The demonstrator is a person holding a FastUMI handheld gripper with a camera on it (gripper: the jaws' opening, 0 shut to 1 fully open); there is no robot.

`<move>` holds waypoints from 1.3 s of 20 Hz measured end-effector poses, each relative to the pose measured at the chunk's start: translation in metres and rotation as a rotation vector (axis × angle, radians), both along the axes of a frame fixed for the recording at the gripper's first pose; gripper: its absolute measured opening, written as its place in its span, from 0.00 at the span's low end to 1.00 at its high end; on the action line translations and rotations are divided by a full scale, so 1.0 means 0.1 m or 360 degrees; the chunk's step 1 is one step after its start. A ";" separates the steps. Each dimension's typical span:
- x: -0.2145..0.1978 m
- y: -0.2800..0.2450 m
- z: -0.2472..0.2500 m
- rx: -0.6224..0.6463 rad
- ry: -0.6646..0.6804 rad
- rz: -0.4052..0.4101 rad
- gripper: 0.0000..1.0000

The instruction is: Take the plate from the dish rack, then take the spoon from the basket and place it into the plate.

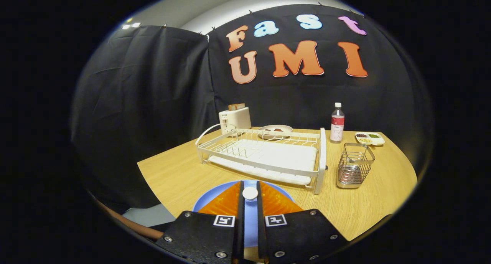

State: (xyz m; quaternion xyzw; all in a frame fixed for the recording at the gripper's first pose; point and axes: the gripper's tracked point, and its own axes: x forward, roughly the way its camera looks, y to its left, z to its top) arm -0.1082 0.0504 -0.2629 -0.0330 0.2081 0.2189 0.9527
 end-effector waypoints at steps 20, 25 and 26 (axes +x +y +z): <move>0.37 -0.49 0.57 0.0002 -0.0231 -0.0294 0.54; 0.61 -0.60 1.06 -0.0021 -0.0402 -0.0371 0.70; 0.66 -0.63 1.16 -0.0028 -0.0440 -0.0389 0.75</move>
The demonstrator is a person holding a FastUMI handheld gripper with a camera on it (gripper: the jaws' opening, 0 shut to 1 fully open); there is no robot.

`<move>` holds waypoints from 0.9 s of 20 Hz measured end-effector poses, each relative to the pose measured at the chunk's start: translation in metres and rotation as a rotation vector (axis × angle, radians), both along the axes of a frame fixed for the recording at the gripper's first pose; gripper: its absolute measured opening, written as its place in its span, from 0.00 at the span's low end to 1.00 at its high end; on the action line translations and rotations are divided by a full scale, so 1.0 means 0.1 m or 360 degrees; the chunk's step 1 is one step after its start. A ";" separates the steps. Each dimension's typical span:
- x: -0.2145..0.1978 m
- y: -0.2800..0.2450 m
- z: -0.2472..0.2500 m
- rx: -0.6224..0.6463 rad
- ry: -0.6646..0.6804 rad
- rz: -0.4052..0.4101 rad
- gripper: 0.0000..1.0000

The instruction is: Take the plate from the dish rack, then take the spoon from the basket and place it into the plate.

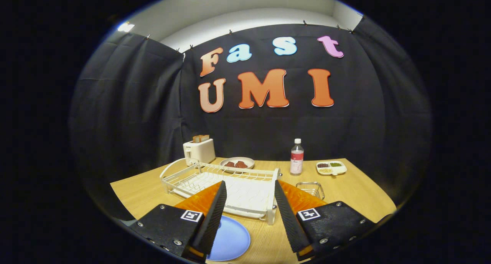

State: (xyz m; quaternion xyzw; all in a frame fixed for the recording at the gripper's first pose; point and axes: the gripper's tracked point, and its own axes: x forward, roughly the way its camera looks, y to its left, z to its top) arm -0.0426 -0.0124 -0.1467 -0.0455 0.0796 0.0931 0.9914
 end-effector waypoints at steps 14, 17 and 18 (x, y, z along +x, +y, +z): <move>0.53 -0.43 1.02 0.0074 -0.0218 -0.0253 0.90; 0.60 -0.58 1.10 0.0069 -0.0241 -0.0332 0.90; 0.61 -0.61 1.12 0.0064 -0.0249 -0.0346 0.90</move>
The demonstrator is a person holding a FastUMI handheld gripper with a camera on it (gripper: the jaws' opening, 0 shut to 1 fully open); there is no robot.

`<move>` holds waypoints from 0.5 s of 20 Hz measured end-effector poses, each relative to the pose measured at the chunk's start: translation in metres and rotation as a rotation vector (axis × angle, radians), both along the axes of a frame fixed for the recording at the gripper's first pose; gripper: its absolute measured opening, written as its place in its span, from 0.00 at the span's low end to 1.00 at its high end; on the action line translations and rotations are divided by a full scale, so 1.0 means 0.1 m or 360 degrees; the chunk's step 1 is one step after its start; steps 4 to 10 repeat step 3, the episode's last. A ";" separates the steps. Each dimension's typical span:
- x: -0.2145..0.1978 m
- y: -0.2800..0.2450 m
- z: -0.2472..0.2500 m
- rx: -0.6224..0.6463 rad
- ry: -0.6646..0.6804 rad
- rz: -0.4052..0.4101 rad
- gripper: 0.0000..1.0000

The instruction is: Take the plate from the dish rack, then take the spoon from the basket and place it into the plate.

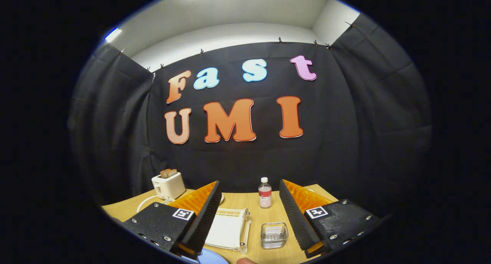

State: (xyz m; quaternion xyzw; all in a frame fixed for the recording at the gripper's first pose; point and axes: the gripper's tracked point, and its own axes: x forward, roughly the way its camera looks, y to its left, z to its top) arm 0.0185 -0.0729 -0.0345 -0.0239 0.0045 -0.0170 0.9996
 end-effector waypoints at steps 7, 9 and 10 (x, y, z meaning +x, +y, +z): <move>0.05 -0.05 0.02 -0.0006 -0.0005 -0.0040 0.90; 0.05 -0.05 0.02 -0.0006 -0.0005 -0.0040 0.90; 0.05 -0.05 0.02 -0.0006 -0.0005 -0.0040 0.90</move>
